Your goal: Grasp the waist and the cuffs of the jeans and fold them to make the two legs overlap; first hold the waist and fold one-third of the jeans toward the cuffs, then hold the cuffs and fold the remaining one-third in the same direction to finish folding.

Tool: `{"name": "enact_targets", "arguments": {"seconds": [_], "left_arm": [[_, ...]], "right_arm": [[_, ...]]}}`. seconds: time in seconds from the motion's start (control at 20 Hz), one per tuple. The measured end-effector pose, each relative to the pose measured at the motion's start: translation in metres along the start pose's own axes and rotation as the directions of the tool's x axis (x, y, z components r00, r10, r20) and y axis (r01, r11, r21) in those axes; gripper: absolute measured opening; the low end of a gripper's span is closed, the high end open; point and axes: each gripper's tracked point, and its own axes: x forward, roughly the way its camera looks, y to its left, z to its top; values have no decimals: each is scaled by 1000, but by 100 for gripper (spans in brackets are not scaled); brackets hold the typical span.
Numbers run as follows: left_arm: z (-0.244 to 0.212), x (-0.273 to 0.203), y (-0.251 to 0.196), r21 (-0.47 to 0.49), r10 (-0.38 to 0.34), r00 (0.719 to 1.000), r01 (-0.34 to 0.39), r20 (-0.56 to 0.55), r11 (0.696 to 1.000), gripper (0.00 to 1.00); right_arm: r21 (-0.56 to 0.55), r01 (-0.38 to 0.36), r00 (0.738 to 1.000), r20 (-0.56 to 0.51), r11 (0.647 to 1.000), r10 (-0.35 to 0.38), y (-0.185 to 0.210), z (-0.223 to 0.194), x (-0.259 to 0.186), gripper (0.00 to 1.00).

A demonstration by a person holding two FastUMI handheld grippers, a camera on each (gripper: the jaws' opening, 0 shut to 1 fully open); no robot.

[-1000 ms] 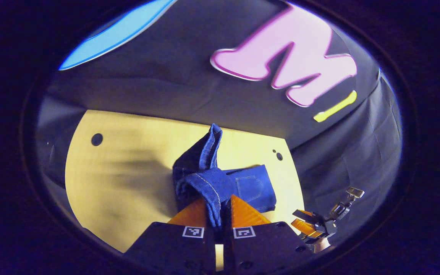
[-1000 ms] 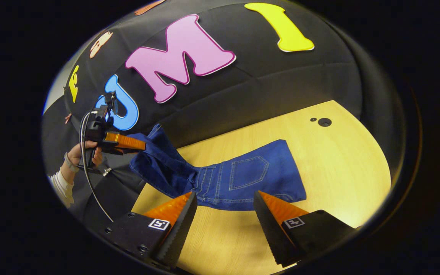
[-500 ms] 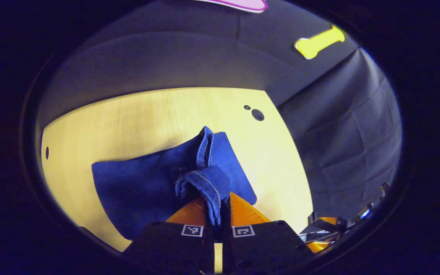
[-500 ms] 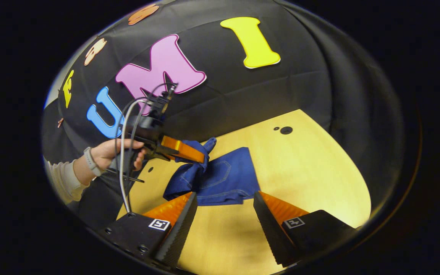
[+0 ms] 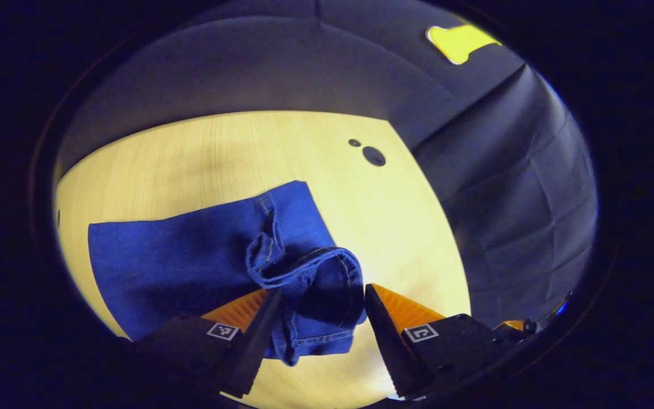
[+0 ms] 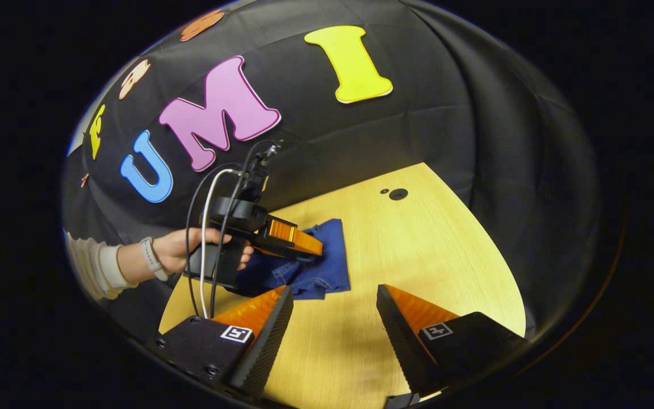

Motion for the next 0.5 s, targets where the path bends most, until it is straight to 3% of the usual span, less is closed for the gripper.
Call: {"name": "enact_targets", "arguments": {"seconds": [0.1,0.2,0.35,0.5], "left_arm": [[19,-40,-25,-7,-113,984,115,138,993,94],[28,-96,-27,71,-135,951,120,279,990,96],[12,-172,-28,214,-65,890,-37,451,976,97],[-33,-231,-31,249,5,813,-184,583,951,97]], "right_arm": [[-21,-12,1000,14,1000,13,4,8,-2,91],[-56,-22,999,45,998,25,15,18,-10,92],[-126,-28,994,101,992,41,35,29,-30,92],[-201,-35,986,151,979,67,66,37,-65,91]]}}
